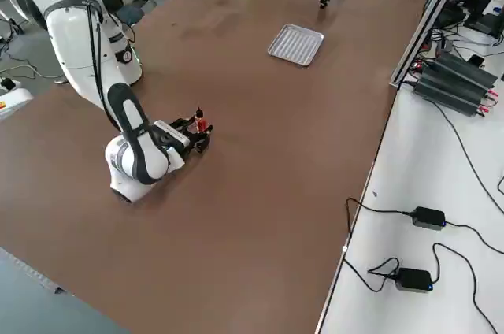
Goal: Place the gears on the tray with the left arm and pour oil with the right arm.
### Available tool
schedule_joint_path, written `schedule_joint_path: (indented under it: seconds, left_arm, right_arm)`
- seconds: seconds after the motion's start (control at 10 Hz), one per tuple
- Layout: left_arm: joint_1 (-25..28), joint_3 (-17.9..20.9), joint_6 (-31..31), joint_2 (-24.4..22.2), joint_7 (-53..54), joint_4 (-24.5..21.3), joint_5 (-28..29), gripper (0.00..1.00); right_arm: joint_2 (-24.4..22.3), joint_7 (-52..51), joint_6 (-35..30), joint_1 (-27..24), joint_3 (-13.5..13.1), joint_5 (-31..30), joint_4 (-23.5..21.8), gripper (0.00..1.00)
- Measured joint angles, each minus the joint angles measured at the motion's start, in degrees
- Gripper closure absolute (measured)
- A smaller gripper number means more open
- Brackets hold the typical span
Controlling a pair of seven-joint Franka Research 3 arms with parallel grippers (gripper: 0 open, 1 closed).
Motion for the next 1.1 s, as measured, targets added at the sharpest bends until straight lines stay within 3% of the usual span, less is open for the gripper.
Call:
schedule_joint_path:
  seconds: [0.5,0.8,1.1]
  left_arm:
    - [1.03,-0.15,0.08,-0.01,-0.04,-0.16,0.01,0.28]
    - [1.03,-0.38,0.18,-0.14,-0.20,-0.22,0.01,0.37]
    - [1.05,-0.53,0.27,-0.36,-0.39,-0.29,0.01,0.55]
  right_arm:
    - [0.00,0.00,-0.41,0.02,0.10,0.03,0.05,0.49]
    - [0.00,0.00,-0.58,0.02,0.11,0.05,0.08,0.65]
    - [0.00,0.00,-1.74,0.52,0.25,0.11,0.19,0.69]
